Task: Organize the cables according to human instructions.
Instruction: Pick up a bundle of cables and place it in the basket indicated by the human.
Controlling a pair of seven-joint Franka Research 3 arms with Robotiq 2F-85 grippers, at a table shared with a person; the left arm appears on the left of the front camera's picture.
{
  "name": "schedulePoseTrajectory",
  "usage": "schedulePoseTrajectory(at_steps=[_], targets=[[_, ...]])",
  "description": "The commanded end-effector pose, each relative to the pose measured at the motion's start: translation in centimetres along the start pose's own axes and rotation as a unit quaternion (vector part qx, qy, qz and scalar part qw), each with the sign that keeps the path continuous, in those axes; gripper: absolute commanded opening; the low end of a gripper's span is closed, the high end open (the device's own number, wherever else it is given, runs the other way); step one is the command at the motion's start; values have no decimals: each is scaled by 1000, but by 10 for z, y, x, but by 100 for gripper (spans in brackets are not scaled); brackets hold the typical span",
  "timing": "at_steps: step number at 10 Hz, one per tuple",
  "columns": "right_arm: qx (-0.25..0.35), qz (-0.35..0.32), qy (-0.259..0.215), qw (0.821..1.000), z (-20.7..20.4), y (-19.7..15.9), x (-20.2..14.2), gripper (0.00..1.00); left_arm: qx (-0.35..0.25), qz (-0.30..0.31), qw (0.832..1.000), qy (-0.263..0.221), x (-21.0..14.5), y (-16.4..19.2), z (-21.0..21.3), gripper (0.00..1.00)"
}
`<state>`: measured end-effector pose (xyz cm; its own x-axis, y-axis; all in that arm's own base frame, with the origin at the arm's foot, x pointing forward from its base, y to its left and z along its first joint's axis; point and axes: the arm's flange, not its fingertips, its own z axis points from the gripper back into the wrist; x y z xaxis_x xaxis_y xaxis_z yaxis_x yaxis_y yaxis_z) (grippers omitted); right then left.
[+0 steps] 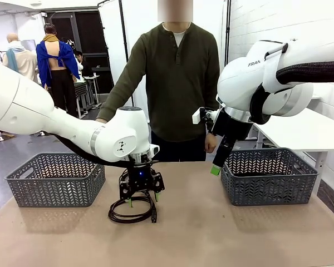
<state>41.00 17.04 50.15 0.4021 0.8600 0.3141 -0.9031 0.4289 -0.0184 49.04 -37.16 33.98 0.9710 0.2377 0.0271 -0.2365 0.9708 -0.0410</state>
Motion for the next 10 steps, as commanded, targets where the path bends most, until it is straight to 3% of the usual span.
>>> schedulePoseTrajectory(at_steps=[1,10], targets=[[-1,-1,0,1000,-1,-1,0,100,-4,15,1000,2,3,-9,-5,100],[-1,-1,0,1000,-1,-1,0,100,11,27,999,21,13,-14,-20,100]])
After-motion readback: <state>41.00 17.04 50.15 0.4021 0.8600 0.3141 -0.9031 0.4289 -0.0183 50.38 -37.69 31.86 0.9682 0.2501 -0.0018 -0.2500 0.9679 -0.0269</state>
